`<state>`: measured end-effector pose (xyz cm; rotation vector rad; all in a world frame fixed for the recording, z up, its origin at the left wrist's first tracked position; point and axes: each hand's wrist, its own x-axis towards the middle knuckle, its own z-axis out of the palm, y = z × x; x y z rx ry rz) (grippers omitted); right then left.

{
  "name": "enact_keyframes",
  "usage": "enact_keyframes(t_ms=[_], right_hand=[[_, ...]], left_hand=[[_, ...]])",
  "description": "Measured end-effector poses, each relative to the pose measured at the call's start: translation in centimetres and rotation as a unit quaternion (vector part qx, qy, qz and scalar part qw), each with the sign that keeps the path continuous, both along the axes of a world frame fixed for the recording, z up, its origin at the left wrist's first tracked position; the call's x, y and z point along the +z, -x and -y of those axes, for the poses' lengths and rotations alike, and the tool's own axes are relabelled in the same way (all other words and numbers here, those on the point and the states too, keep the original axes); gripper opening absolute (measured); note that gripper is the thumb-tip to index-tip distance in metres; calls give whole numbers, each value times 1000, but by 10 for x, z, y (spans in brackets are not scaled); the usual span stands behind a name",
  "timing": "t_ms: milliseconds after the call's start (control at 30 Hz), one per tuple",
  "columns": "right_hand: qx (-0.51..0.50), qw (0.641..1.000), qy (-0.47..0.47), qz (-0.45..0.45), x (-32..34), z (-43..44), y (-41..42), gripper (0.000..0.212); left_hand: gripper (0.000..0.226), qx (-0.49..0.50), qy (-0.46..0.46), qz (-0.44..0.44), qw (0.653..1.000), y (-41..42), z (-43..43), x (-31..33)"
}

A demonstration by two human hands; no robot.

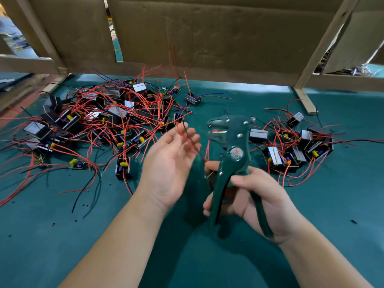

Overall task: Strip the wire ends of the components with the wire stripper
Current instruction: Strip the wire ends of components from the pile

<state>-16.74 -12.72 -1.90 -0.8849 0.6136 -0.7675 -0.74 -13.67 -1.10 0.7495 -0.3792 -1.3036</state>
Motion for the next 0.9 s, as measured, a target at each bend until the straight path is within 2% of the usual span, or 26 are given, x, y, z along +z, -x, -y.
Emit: enact_keyframes(t_ms=[67,133,200,267,333,433,467,533,633,733,800,900], right_hand=[[-93,996,15,4,1,7,7,55],[-180,982,50,20,8,15,16,51],[-230,970,77,28,13,22,26,41],[-246,965,87,20,12,25,33,33],[-250,964,89,-2,8,24,34,26],[-261,960,102,-24,3,20,31,21],[-263,958,113,-26,2,19,30,20],[-258,956,136,-8,3,16,29,21],[-189,972,128,51,5,13,26,45],[-132,990,40,25,3,12,19,52],[-152,988,3,-30,-1,13,16,48],[-202,978,3,-49,-5,13,18,17]], left_hand=[[26,66,20,152,986,-9,1,-3],[29,151,52,367,917,-20,0,-5],[34,204,82,498,839,-27,-3,-5],[37,234,69,584,774,-31,-5,-5],[44,241,-4,679,693,-34,-5,-8],[61,149,-174,766,600,-36,-4,-18],[62,113,-211,783,575,-37,-3,-20],[55,86,-227,814,528,-40,-2,-25],[36,113,-221,830,500,-45,-1,-25],[26,137,-217,830,495,-50,-1,-24],[24,144,-222,817,513,-53,0,-24],[23,148,-233,807,522,-57,2,-26]])
